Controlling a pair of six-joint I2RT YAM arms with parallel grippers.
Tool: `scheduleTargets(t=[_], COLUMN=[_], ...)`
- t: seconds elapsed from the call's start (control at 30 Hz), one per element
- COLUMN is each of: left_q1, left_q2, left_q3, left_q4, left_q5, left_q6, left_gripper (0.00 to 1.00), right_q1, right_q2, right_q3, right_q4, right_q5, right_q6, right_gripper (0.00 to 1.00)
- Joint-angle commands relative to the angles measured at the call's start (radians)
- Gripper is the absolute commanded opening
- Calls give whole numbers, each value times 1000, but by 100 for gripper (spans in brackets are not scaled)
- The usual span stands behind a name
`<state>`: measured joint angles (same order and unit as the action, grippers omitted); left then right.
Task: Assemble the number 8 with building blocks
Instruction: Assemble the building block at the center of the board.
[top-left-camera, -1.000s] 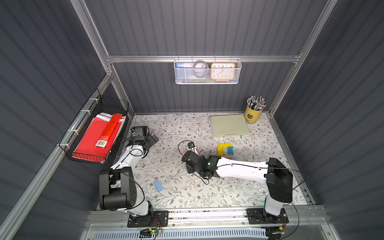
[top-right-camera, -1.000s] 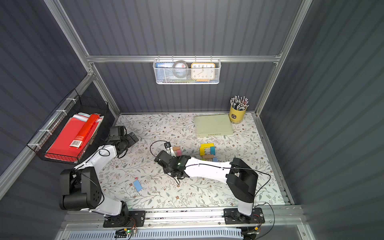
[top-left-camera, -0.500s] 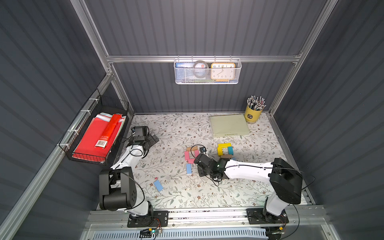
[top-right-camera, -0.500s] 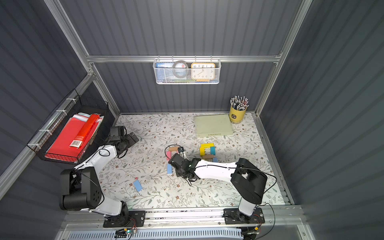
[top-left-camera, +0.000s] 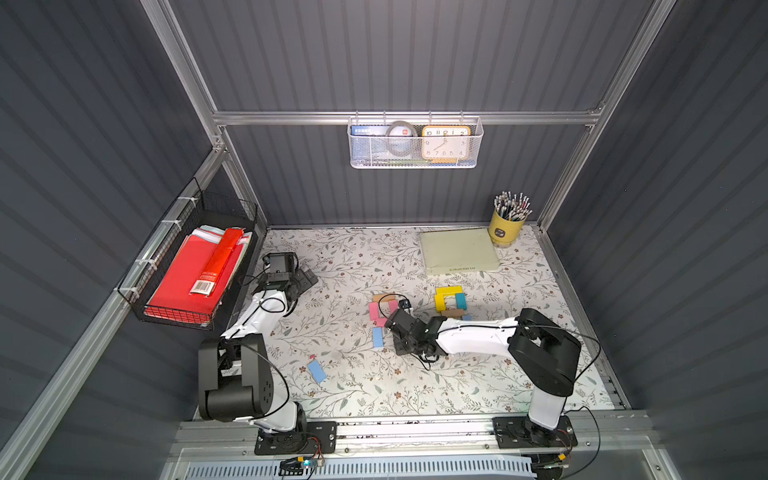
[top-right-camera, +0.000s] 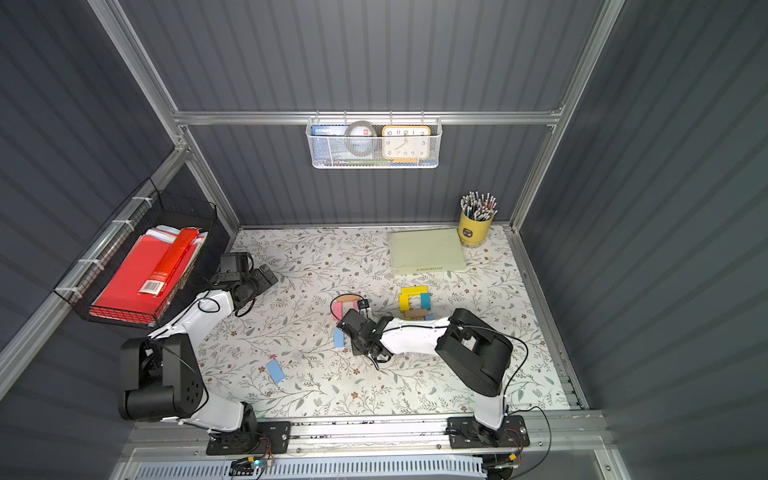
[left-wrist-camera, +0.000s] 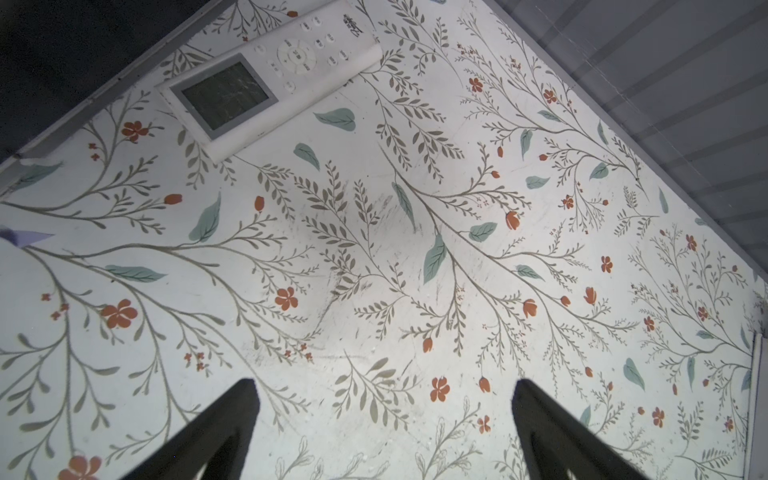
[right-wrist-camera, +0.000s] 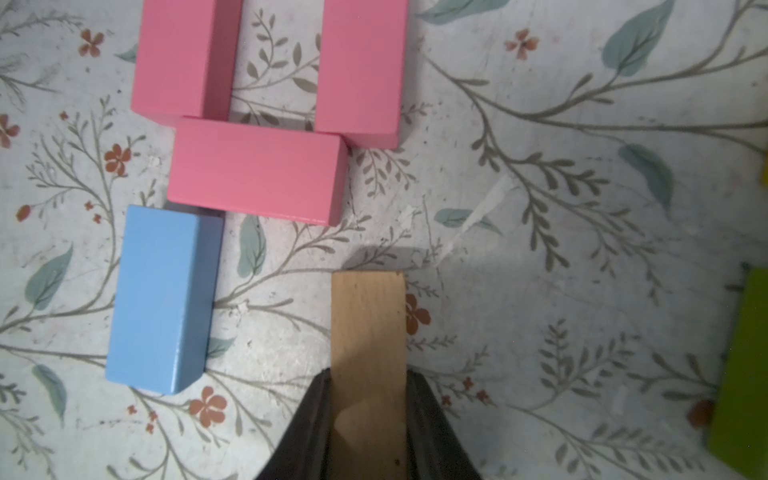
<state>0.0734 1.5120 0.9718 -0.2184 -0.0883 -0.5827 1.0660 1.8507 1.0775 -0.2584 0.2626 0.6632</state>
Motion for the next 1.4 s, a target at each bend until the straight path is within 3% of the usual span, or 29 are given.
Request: scheduleTargets(t=[0.0, 0.9, 1.13, 1.37], left_q1=[6, 6, 6, 6], left_q2=[-15, -8, -7, -4], left_q3=[-12, -13, -13, -14], left_q4=[-2, -5, -6, -6], left_q5=[10, 9, 9, 9], left_q6=[20, 20, 20, 23], left_gripper=[99, 99, 99, 99], right_q1=[-9, -30, -29, -29], right_q2=[25, 81, 68, -5], right_q3=[19, 74, 82, 104], right_q4=[-16, -40, -59, -96], right_q5=[3, -5, -6, 2], right_q6=[28, 59, 72, 77], right_gripper=[9, 18, 33, 56])
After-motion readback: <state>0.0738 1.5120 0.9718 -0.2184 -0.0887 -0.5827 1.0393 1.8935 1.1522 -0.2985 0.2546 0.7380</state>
